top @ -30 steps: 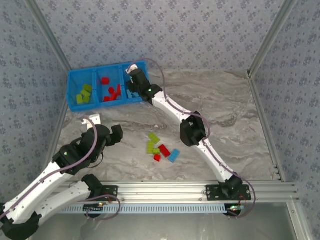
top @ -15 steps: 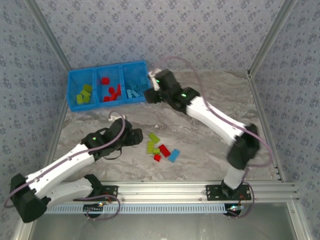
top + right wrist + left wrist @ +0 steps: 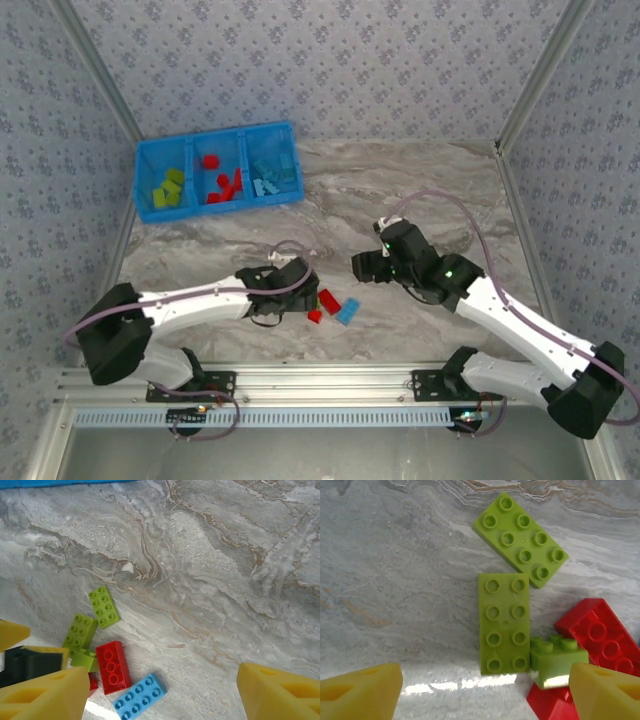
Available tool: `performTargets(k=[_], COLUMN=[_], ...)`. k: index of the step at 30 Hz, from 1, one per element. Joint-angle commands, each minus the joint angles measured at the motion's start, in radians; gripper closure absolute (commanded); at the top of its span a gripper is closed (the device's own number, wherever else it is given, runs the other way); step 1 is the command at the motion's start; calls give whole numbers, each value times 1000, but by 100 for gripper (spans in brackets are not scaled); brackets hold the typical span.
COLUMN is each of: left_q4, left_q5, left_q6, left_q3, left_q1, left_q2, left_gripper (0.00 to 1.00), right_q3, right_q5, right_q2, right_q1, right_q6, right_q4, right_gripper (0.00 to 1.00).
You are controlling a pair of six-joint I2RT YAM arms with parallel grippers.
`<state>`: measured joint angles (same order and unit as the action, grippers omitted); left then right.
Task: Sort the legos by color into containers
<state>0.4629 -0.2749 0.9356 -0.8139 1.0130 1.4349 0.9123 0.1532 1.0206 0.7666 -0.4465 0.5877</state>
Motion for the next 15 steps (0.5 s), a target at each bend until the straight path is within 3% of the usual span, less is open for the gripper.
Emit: performTargets(k=[1,5,15], left_q4=[-64,-91,-128], left_q5=[17,47,59], left_q6=[-9,-20,-31], left_q3=[-54,-45,-6], left_q1=[-24,-45,-79], left_q2=[57,113,152], left_gripper=[18,25,60], right_q3=[16,14,29], right_q5=[39,31,6], right_q2=[-16,-10,17], right_q1=[5,7,21], right_q6=[-43,-47,-59], right_q4=[35,30,29], right_gripper=[20,19,19])
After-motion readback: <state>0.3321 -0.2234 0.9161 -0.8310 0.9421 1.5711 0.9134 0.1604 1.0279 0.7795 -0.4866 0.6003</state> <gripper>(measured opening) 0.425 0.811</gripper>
